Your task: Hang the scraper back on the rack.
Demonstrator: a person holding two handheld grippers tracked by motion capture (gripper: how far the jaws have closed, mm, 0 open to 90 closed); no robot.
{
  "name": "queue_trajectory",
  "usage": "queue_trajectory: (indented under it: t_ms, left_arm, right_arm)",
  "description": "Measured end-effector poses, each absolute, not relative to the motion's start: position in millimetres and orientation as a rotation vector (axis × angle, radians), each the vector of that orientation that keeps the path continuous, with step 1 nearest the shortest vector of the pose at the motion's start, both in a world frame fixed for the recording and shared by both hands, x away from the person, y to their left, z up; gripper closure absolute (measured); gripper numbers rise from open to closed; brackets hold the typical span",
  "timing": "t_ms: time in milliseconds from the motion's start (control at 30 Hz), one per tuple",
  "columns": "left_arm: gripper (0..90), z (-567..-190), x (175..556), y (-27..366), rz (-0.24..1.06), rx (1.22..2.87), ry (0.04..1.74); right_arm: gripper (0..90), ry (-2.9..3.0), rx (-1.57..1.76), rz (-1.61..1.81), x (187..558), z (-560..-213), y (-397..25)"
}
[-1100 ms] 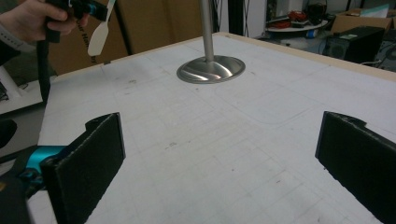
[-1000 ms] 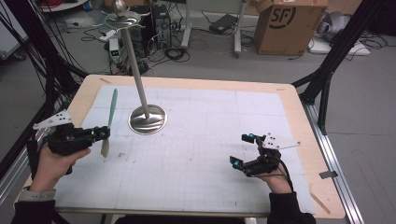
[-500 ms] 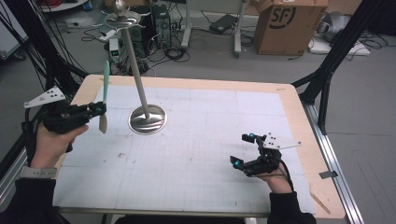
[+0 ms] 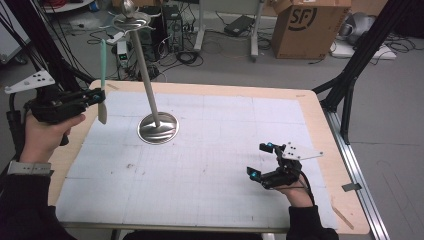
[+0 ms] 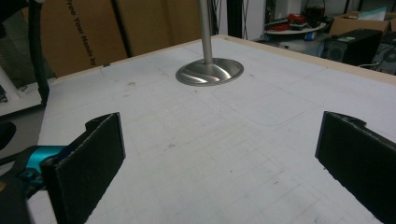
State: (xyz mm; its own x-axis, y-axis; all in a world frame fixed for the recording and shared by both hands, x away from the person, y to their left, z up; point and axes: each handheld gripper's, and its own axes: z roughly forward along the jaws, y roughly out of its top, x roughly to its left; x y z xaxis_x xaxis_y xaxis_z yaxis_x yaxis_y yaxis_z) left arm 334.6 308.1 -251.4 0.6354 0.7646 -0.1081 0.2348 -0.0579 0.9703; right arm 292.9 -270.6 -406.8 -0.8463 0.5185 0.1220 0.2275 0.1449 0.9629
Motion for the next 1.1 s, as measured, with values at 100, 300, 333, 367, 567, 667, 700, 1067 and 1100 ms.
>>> queue_trajectory:
  t_ms: [100, 300, 333, 367, 567, 667, 700, 1067, 1100]
  left_arm:
    - [80.5, -245, 336, 310, 0.534, 1.593, 0.842]
    - [80.5, -238, 341, 313, 0.568, 1.593, 0.858]
    - [80.5, -238, 342, 314, 0.576, 1.596, 0.862]
    - [80.6, -237, 343, 314, 0.576, 1.596, 0.859]
    - [80.5, -234, 346, 311, 0.578, 1.598, 0.847]
    - [80.5, -233, 350, 309, 0.580, 1.603, 0.849]
    - [80.5, -233, 351, 308, 0.579, 1.604, 0.850]
    - [80.5, -234, 355, 308, 0.577, 1.604, 0.857]
    - [80.5, -234, 355, 308, 0.583, 1.607, 0.856]
  right_arm:
    - [0.6, 2.185, 0.731, 1.769, 292, -407, -271]
    - [0.6, 2.181, 0.725, 1.770, 293, -407, -271]
    - [0.6, 2.179, 0.723, 1.770, 293, -407, -272]
    - [0.6, 2.179, 0.724, 1.770, 293, -407, -272]
    - [0.6, 2.177, 0.731, 1.768, 293, -407, -273]
    - [0.6, 2.181, 0.728, 1.769, 292, -407, -273]
    - [0.6, 2.178, 0.729, 1.767, 292, -407, -273]
    - [0.6, 2.183, 0.737, 1.764, 293, -408, -275]
    - [0.6, 2.181, 0.734, 1.765, 293, -408, -274]
